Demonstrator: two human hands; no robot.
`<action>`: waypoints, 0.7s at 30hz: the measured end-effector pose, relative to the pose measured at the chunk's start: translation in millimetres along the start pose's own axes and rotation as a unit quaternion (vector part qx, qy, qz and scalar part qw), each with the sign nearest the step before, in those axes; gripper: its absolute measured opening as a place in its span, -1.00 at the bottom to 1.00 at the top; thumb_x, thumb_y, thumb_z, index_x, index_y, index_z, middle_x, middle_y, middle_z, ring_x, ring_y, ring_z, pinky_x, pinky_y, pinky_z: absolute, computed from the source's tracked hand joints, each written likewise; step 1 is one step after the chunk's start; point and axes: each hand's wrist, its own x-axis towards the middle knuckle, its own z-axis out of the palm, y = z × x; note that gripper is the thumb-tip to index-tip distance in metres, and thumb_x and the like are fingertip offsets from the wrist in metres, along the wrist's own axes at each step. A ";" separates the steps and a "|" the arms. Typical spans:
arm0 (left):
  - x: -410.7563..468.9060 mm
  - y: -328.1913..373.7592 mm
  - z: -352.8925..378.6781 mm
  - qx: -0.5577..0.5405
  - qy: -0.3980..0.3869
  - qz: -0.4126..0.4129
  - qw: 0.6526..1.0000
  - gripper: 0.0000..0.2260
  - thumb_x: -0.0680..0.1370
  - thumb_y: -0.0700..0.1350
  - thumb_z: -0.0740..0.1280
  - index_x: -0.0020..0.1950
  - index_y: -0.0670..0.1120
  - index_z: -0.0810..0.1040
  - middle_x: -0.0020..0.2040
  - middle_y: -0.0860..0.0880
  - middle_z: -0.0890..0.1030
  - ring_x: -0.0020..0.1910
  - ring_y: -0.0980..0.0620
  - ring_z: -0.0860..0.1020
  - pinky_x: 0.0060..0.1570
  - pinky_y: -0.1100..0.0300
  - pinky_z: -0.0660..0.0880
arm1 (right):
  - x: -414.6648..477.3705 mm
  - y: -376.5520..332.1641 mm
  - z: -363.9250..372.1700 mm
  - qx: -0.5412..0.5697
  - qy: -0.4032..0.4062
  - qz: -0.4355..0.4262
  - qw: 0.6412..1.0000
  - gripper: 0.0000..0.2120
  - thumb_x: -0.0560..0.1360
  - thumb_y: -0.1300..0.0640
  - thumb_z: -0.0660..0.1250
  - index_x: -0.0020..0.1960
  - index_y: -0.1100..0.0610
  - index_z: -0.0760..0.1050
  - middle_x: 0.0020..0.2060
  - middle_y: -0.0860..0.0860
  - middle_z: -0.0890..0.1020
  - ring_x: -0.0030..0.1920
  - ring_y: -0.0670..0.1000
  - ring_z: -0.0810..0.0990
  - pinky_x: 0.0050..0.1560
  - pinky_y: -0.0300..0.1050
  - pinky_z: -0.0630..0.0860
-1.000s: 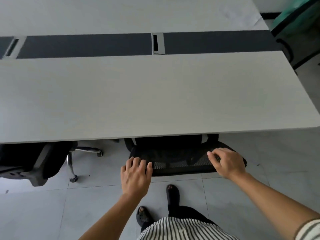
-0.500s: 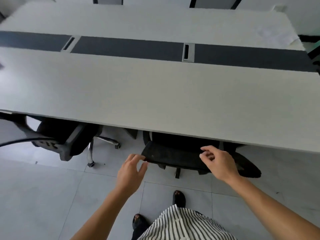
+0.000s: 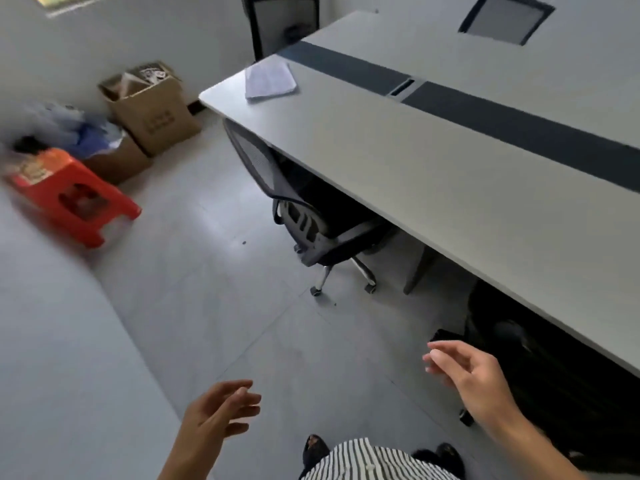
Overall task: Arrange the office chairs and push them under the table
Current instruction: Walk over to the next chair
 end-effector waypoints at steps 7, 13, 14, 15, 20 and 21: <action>24.4 -11.5 -114.0 -0.058 0.102 -0.006 0.993 -0.86 0.54 -0.26 0.25 -0.03 -0.22 0.61 -0.19 -0.20 0.70 -0.13 -0.20 0.66 -0.14 -0.04 0.52 | 13.0 -42.5 127.7 -0.027 -0.073 -0.002 0.997 -0.90 0.48 0.25 0.36 -0.04 0.14 0.63 -0.25 0.05 0.74 -0.24 0.01 0.69 -0.22 -0.12 0.52; 96.1 8.1 -152.0 -0.075 0.121 -0.004 0.990 -0.86 0.54 -0.26 0.25 -0.03 -0.20 0.61 -0.18 -0.19 0.70 -0.13 -0.19 0.66 -0.14 -0.04 0.53 | 72.4 -80.8 188.9 -0.062 -0.088 -0.019 0.994 -0.90 0.49 0.23 0.35 -0.04 0.10 0.62 -0.24 0.02 0.73 -0.24 -0.03 0.69 -0.17 -0.09 0.57; 111.7 14.5 -157.7 -0.075 0.122 0.000 0.990 -0.86 0.54 -0.27 0.25 -0.03 -0.20 0.60 -0.18 -0.19 0.71 -0.13 -0.19 0.66 -0.14 -0.05 0.53 | 86.5 -86.9 199.7 -0.063 -0.087 -0.021 0.994 -0.89 0.49 0.24 0.35 -0.04 0.10 0.62 -0.25 0.01 0.73 -0.24 -0.03 0.69 -0.16 -0.09 0.57; 128.5 21.8 -163.8 -0.074 0.124 0.005 0.990 -0.86 0.54 -0.28 0.25 -0.03 -0.21 0.60 -0.18 -0.19 0.71 -0.13 -0.19 0.66 -0.14 -0.05 0.53 | 102.3 -93.1 211.2 -0.062 -0.087 -0.022 0.994 -0.89 0.49 0.24 0.35 -0.05 0.10 0.62 -0.25 0.01 0.73 -0.23 -0.03 0.69 -0.16 -0.08 0.57; 217.1 79.6 -199.9 -0.053 0.138 0.012 0.989 -0.86 0.53 -0.29 0.26 -0.04 -0.19 0.61 -0.20 -0.16 0.71 -0.13 -0.19 0.66 -0.15 -0.05 0.54 | 189.6 -144.0 273.5 -0.048 -0.080 -0.037 0.995 -0.89 0.49 0.23 0.35 -0.04 0.11 0.62 -0.24 -0.02 0.73 -0.20 -0.01 0.69 -0.20 -0.17 0.57; 233.8 97.3 -207.9 -0.047 0.136 0.018 0.989 -0.87 0.53 -0.29 0.26 -0.05 -0.19 0.61 -0.20 -0.16 0.71 -0.14 -0.18 0.67 -0.15 -0.05 0.54 | 205.6 -159.3 286.2 -0.042 -0.077 -0.045 0.995 -0.89 0.49 0.24 0.35 -0.03 0.11 0.62 -0.24 -0.01 0.73 -0.20 -0.04 0.69 -0.22 -0.20 0.58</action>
